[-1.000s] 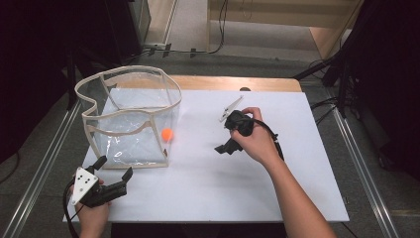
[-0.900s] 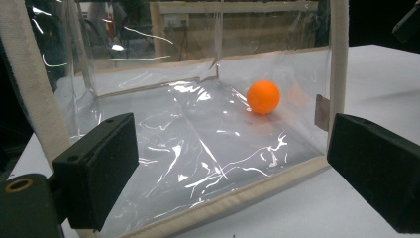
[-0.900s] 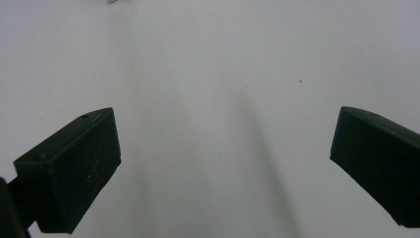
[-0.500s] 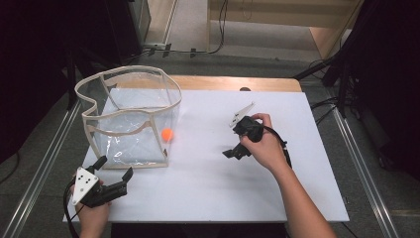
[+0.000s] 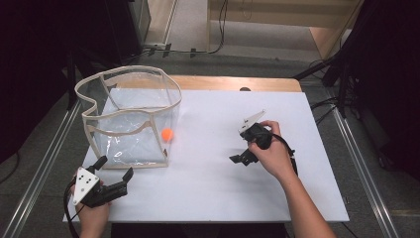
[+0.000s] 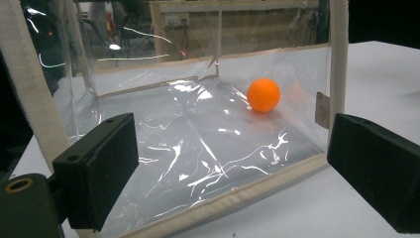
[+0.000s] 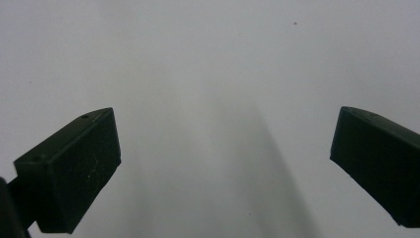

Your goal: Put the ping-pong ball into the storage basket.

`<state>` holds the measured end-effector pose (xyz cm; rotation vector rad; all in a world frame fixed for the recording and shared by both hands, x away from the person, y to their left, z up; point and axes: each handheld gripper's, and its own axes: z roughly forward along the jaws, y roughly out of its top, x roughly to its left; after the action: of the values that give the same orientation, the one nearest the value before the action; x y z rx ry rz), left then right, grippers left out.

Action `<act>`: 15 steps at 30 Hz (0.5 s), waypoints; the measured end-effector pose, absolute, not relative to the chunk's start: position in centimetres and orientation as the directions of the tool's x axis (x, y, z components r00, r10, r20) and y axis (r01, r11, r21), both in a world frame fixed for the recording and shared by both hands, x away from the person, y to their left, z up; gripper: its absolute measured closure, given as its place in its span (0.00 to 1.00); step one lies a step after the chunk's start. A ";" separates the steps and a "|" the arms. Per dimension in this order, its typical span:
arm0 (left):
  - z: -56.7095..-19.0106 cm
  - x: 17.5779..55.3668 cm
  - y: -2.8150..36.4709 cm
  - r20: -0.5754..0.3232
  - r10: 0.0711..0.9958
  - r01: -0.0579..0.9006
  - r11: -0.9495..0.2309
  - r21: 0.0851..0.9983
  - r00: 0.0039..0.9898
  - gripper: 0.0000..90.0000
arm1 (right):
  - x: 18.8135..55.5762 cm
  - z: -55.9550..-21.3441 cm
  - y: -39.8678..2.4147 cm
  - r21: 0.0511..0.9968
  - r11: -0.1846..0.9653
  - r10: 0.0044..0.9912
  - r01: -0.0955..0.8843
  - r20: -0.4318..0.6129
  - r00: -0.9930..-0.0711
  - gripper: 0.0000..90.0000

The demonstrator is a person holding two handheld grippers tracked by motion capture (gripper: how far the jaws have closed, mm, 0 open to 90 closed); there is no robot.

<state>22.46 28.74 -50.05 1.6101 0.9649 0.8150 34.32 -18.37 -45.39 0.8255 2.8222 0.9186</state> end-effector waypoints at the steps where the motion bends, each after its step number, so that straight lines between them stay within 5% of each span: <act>1: -50.0 22.5 28.7 0.038 0.895 0.187 -0.134 0.973 0.445 0.07 | 34.2 -45.5 -18.5 0.565 0.678 0.508 0.470 0.103 -0.855 0.00; 15: -50.0 22.4 28.7 0.039 0.896 0.187 -0.135 0.973 0.443 0.07 | 32.6 -46.5 -21.0 0.624 0.607 0.545 0.492 0.124 -0.829 0.00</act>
<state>22.43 28.71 -50.05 1.6111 0.9660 0.8168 32.62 -20.98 -46.55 0.8874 2.7457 1.0288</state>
